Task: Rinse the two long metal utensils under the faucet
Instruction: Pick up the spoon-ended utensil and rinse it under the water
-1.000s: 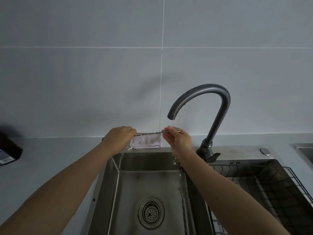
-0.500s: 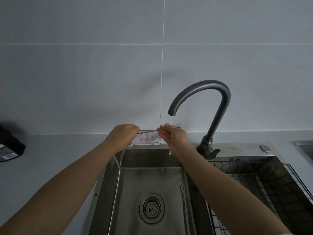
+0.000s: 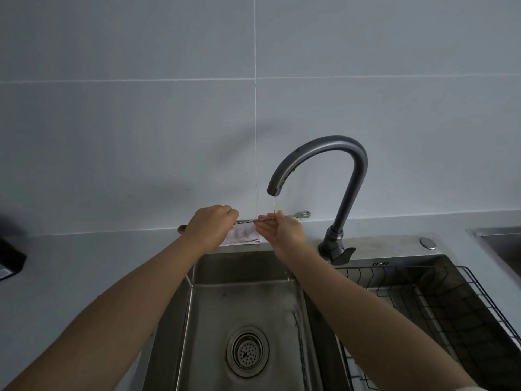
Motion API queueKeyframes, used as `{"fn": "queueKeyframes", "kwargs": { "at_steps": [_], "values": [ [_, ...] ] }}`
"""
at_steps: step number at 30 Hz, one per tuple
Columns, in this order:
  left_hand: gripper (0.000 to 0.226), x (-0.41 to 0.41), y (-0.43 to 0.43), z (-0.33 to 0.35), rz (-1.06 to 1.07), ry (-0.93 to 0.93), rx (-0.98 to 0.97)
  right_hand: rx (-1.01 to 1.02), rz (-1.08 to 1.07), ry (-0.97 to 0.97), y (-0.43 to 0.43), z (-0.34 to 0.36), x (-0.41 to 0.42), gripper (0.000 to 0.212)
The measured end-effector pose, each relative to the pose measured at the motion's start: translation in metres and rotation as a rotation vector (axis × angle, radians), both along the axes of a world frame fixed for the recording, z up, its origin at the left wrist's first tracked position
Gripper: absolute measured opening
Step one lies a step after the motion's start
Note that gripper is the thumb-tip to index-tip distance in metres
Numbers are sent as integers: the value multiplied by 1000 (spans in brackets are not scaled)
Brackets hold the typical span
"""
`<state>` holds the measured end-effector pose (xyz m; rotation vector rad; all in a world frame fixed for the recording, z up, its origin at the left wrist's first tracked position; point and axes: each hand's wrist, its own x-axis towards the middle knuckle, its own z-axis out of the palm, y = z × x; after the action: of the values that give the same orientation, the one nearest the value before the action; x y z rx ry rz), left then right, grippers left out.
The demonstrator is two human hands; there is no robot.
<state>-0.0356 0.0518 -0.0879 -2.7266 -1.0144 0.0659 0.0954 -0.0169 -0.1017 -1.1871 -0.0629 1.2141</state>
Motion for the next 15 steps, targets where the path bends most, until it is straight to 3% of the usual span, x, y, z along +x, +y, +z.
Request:
{"fn": "queueKeyframes", "kwargs": {
  "at_steps": [3,11,15],
  "values": [
    [15,0,1,1,1,14,1,-10,0,-4,1,-1,-3,37],
    [11,-25,7,3,42,-59,-36,-4,-2,5,2,-4,-6,9],
    [6,-37,11,-9,-3,-145,-40,-7,-9,-64,3,-8,-12,20]
  ]
}}
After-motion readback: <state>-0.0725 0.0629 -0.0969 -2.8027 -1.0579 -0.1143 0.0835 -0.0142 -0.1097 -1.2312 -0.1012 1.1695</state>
